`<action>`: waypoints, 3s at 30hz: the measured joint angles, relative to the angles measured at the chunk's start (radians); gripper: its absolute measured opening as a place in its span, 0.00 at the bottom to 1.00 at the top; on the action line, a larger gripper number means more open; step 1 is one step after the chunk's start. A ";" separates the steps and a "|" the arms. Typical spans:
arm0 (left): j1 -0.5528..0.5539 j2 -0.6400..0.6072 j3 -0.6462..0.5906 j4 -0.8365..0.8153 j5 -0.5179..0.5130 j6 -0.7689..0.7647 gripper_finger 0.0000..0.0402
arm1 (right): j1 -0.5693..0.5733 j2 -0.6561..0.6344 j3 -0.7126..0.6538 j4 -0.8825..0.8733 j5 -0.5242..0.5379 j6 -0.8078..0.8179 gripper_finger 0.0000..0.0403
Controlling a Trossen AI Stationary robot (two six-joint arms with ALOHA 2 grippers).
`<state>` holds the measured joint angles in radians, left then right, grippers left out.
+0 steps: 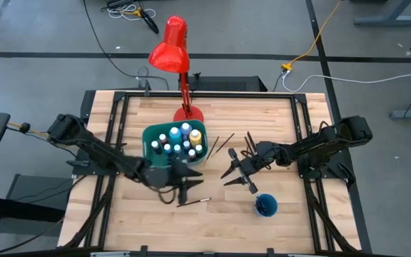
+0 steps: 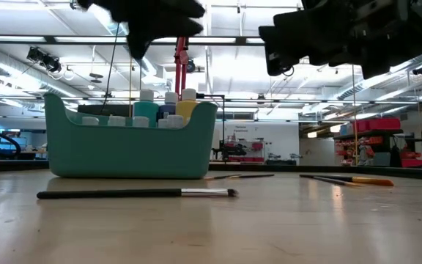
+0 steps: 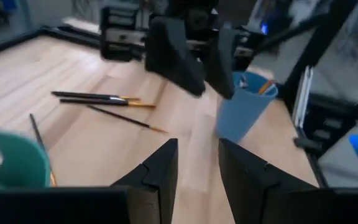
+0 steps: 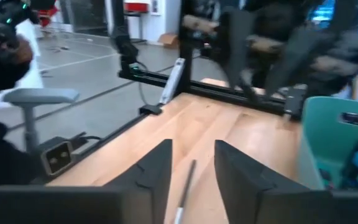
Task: Pick & Place Paint Supplies
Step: Put the silver paint brush into the blue cup
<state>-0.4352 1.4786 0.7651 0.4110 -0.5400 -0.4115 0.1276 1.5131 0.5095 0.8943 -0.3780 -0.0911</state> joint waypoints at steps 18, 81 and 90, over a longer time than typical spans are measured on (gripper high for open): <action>-0.070 0.557 0.105 0.419 -0.132 -0.009 0.22 | -0.001 -0.001 0.002 0.068 0.135 -0.026 0.42; -0.164 0.779 0.217 0.214 -0.152 -0.176 0.21 | -0.003 -0.001 0.004 0.184 0.124 -0.418 0.42; -0.170 0.772 0.220 0.159 -0.142 -0.220 0.04 | -0.003 -0.001 0.021 0.157 0.124 -0.415 0.42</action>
<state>-0.6056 2.2509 0.9852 0.5701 -0.6823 -0.6320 0.1249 1.5120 0.5308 1.0514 -0.2545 -0.5064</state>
